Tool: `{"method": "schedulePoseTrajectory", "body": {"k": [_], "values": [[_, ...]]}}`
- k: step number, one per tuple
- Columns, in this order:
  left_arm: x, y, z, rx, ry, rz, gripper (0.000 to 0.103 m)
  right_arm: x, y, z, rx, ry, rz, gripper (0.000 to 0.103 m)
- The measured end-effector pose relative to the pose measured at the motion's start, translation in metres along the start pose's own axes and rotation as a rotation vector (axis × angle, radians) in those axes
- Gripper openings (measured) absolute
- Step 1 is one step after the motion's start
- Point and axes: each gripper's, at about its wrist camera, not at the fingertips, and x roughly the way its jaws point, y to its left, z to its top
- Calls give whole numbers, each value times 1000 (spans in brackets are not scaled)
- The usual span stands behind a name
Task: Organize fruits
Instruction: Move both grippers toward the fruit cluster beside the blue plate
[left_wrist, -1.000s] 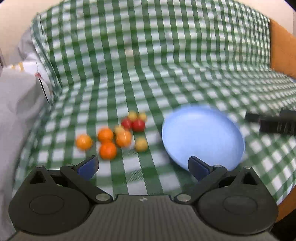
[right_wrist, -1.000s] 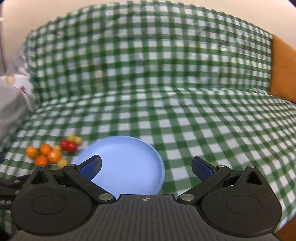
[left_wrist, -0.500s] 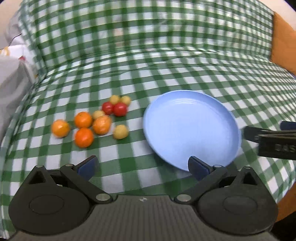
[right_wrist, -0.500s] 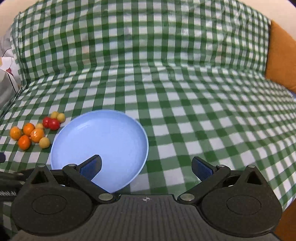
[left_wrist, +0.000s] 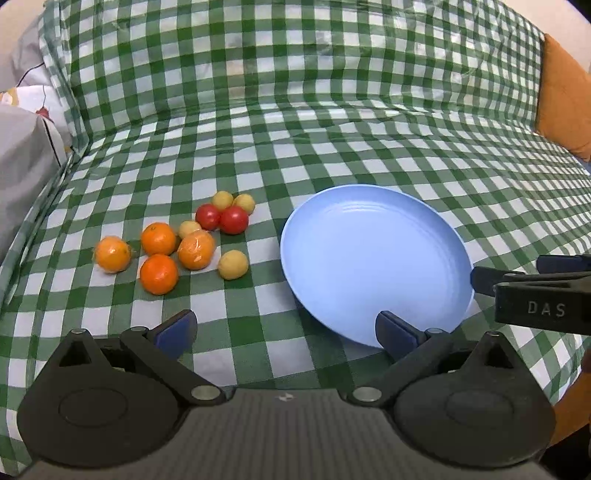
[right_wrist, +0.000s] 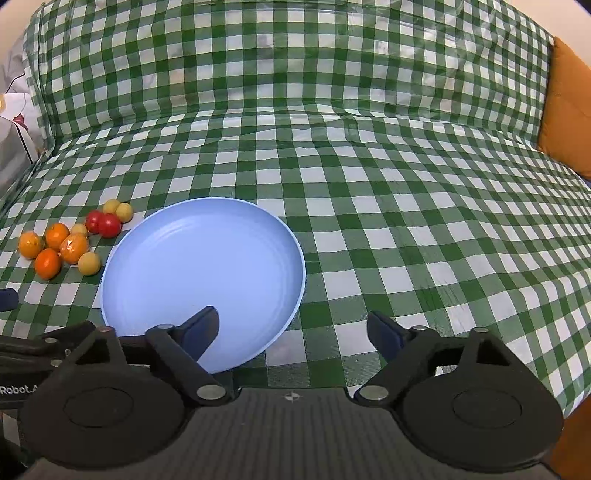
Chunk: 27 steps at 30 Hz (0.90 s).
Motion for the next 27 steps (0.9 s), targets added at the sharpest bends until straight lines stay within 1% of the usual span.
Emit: {"method": "schedulePoseTrajectory", "body": {"k": [7, 9, 11, 13, 15, 17, 20, 22, 23, 24, 25, 27], "values": [[-6, -11, -1, 50, -44, -35, 102, 1, 8, 1, -23, -20, 15, 84], [-6, -9, -2, 49, -43, -46, 97, -1, 10, 1, -30, -24, 21, 83], [-5, -7, -2, 52, -39, -51, 95, -1, 9, 2, -33, -27, 23, 82], [-4, -6, -2, 52, -37, -50, 92, 0, 9, 2, -32, -25, 21, 80], [-4, -5, -2, 48, -36, -47, 86, 1, 9, 2, -31, -26, 19, 79], [-3, -5, -2, 47, -33, -45, 83, 1, 8, 3, -32, -24, 23, 77], [-3, -6, -2, 45, -30, -44, 77, 0, 10, 0, -34, -27, 27, 73], [-3, -7, -2, 47, -28, -46, 72, 0, 11, 0, -37, -28, 29, 68], [-3, -7, -2, 50, -26, -50, 66, 0, 12, -1, -39, -29, 29, 66], [-3, -8, -2, 49, -24, -55, 60, 0, 12, -1, -42, -31, 29, 61], [-3, -8, -3, 50, -22, -61, 55, 0, 13, -1, -43, -32, 30, 53], [-4, -9, -3, 54, -18, -82, 29, -1, 14, -1, -46, -40, 33, 41]]}}
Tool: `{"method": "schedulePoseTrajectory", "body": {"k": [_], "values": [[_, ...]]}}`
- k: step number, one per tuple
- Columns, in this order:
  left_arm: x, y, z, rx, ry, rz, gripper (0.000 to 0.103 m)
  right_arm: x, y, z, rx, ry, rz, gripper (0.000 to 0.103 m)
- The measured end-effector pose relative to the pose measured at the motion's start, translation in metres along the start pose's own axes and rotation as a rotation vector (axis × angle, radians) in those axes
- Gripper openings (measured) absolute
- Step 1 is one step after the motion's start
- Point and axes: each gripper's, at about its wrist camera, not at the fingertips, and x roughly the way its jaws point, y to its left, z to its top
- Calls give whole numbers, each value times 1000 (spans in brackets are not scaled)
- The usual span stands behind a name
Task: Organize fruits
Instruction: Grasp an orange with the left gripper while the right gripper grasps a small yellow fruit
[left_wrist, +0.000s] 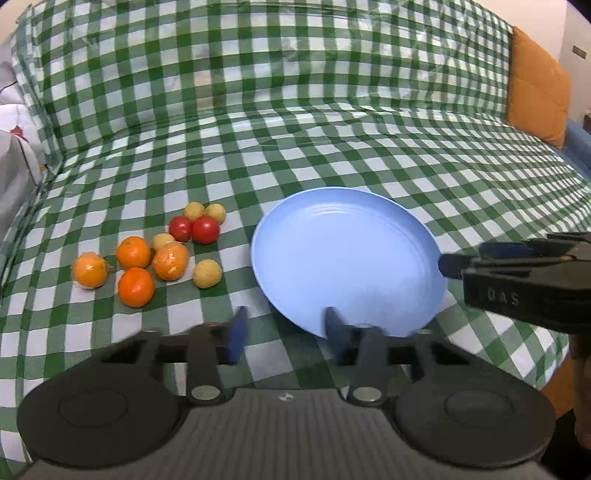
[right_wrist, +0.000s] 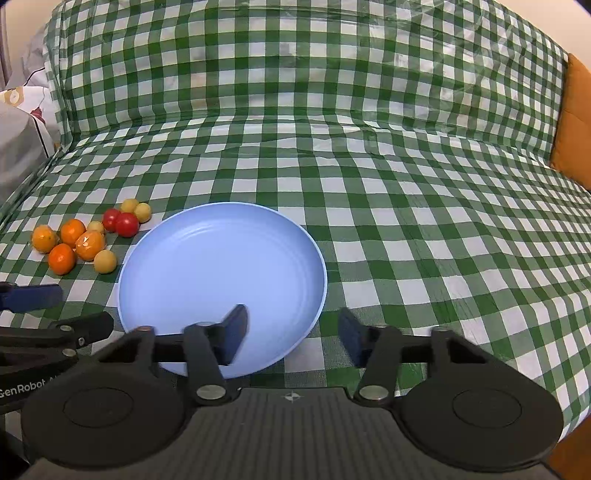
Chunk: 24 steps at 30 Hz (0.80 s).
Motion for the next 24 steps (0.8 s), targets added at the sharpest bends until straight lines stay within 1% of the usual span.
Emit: {"method": "schedulePoseTrajectory", "body": {"k": [1, 2, 3, 4, 6, 7, 8, 9, 11, 12, 14, 15, 16, 17, 19, 22, 24], "values": [[-1, 0, 0, 2, 1, -10, 22, -1, 2, 0, 0, -7, -1, 36], [-2, 1, 1, 6, 1, -20, 12, -2, 3, 1, 1, -17, 0, 34], [-3, 2, 2, 8, 0, -27, 9, -4, 5, 1, 6, -26, 3, 33], [-5, 5, 4, 7, 2, -37, 9, -5, 7, 2, 11, -32, 10, 32], [-8, 16, 11, -10, 34, -86, 9, -9, 11, 4, 19, -51, 30, 31], [-8, 24, 18, -7, 62, -122, 9, -11, 14, 6, 16, -64, 37, 31], [-9, 31, 25, 14, 77, -140, 10, -12, 18, 7, 12, -75, 46, 31], [-11, 39, 32, 58, 68, -121, 11, -13, 22, 9, 9, -87, 63, 31], [-12, 55, 42, 130, 26, -44, 11, -16, 31, 13, -2, -115, 102, 31], [-10, 68, 44, 147, 1, -11, 11, -17, 37, 14, -12, -127, 122, 32], [-3, 94, 37, 122, -43, 43, 11, -18, 50, 16, -36, -146, 160, 32], [9, 108, 33, 79, 14, 82, 11, -17, 58, 17, -51, -151, 176, 32], [19, 122, 33, 12, 81, 123, 11, -16, 64, 19, -70, -156, 186, 33], [21, 134, 34, -50, 93, 137, 11, -14, 73, 19, -94, -168, 192, 33], [21, 146, 37, -108, 83, 125, 14, -9, 92, 19, -144, -175, 198, 33], [28, 152, 38, -137, 109, 118, 15, -1, 118, 23, -203, -186, 232, 33], [32, 151, 38, -154, 121, 98, 16, 8, 141, 22, -274, -173, 234, 33]]}}
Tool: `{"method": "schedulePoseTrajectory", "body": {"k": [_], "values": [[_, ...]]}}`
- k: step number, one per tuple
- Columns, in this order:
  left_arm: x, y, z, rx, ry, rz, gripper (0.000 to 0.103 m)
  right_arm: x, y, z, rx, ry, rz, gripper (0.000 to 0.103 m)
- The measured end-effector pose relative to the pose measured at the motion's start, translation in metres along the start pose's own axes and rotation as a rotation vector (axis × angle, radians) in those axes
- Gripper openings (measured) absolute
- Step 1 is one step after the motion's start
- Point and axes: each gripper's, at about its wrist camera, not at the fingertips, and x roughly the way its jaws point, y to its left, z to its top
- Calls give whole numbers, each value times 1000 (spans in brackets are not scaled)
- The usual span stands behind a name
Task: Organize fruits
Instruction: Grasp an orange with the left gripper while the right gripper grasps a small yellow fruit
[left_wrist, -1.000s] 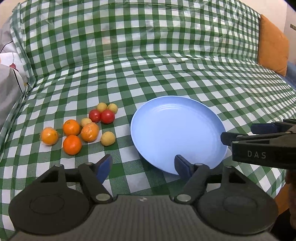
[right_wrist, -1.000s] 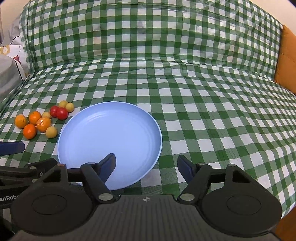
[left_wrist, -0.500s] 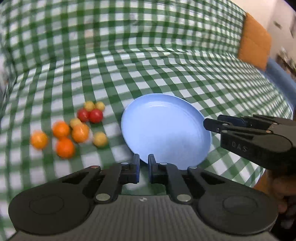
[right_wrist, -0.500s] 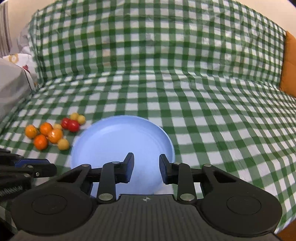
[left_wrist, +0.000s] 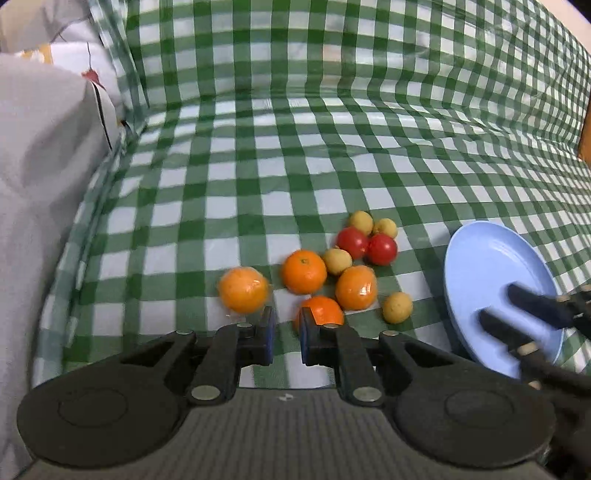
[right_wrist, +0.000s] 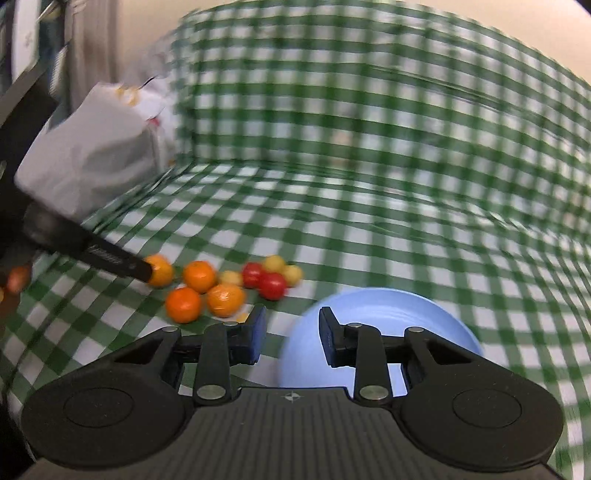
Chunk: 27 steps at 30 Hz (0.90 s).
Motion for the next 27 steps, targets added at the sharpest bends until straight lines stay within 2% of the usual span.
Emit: {"method": "schedulePoseTrajectory", "body": {"k": [3, 7, 10, 14, 17, 19, 23, 27], "values": [[7, -4, 2, -14, 2, -21, 27, 11, 21, 4, -59, -19, 18, 36], [17, -5, 6, -54, 31, -40, 30, 35, 37, 5, -102, 11, -1, 39], [25, -4, 7, -94, 57, -55, 37, 57, 44, 3, -147, 54, -18, 41], [37, -5, 7, -113, 91, -64, 41, 83, 48, -1, -184, 109, -49, 41], [42, -8, 7, -103, 101, -44, 41, 92, 51, -6, -189, 123, -60, 40], [46, -10, 7, -97, 113, -38, 41, 92, 53, -6, -204, 116, -43, 30], [46, -15, 6, -64, 116, -37, 37, 82, 56, -13, -231, 101, -24, 30], [37, -14, 3, -36, 97, -4, 35, 65, 52, -18, -191, 87, 12, 30]]}}
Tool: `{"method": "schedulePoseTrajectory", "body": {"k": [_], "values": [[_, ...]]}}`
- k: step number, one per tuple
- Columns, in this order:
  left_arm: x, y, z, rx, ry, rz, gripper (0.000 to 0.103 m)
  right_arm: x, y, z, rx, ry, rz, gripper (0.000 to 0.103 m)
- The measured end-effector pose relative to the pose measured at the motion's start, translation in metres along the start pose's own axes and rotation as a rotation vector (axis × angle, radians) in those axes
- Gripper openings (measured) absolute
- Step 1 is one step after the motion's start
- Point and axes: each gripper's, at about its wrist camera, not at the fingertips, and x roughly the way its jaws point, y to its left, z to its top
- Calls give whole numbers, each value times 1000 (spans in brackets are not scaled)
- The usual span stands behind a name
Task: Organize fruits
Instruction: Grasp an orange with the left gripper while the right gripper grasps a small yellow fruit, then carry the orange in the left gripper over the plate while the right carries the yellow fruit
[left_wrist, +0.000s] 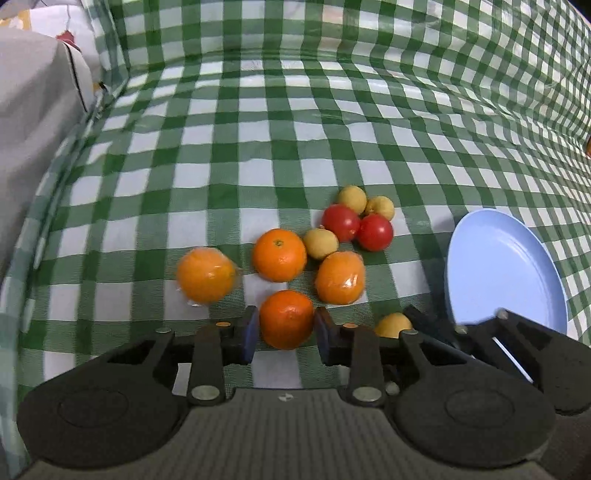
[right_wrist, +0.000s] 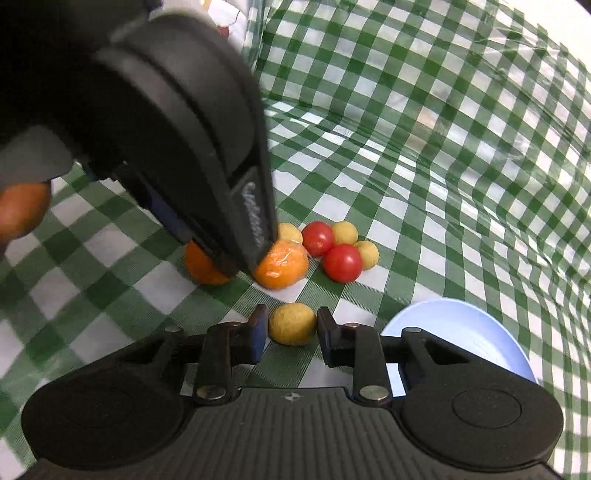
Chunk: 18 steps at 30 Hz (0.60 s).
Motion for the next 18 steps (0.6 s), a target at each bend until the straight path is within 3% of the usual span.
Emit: {"method": "schedulePoseTrajectory", "body": {"k": [5, 7, 11, 18], "values": [[-11, 16, -9, -22, 5, 34, 35, -23, 1, -4, 28, -8, 38, 30], [-4, 18, -14, 1, 58, 44, 37, -26, -1, -8, 72, 22, 59, 30], [-5, 11, -17, 67, 41, 62, 37, -17, -2, -18, 106, 110, 84, 30], [-8, -1, -21, 116, 21, 94, 35, -29, -2, -21, 124, 73, 81, 30]]}}
